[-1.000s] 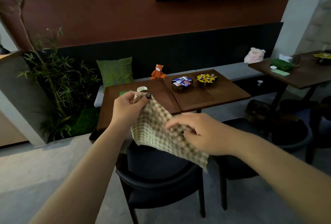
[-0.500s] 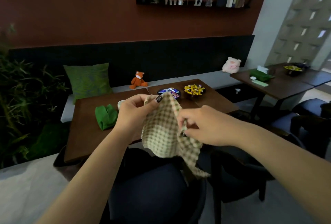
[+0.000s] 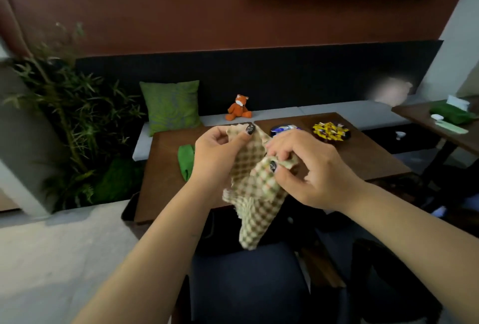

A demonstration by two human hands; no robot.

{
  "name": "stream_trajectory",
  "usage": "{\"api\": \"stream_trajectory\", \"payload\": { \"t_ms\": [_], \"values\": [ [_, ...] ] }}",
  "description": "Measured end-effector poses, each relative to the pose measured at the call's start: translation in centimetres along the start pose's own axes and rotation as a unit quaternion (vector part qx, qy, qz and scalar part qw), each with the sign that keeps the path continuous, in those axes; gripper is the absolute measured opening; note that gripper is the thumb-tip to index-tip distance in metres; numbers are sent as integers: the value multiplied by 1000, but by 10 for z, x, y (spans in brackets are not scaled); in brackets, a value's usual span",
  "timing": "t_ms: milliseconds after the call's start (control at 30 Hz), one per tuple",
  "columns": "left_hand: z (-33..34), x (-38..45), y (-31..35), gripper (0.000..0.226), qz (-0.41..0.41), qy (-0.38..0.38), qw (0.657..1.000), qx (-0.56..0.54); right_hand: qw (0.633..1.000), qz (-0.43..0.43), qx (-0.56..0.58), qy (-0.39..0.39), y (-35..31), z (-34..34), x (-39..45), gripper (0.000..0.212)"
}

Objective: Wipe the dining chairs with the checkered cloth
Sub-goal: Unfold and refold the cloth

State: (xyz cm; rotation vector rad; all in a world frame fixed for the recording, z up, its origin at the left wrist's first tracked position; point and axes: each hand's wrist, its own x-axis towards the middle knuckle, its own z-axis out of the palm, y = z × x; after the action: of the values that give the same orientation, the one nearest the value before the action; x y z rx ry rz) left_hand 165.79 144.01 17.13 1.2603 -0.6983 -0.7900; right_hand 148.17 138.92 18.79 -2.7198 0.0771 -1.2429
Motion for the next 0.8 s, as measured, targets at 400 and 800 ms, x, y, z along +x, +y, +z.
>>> {"api": "stream_trajectory", "payload": {
  "t_ms": [400, 800],
  "values": [
    [-2, -1, 19, 9, 136, -56, 989, -20, 983, 14, 152, 106, 47, 9, 31, 11],
    [51, 9, 10, 21, 143, -85, 980, 108, 946, 177, 265, 52, 108, -20, 7, 14]
  ]
}}
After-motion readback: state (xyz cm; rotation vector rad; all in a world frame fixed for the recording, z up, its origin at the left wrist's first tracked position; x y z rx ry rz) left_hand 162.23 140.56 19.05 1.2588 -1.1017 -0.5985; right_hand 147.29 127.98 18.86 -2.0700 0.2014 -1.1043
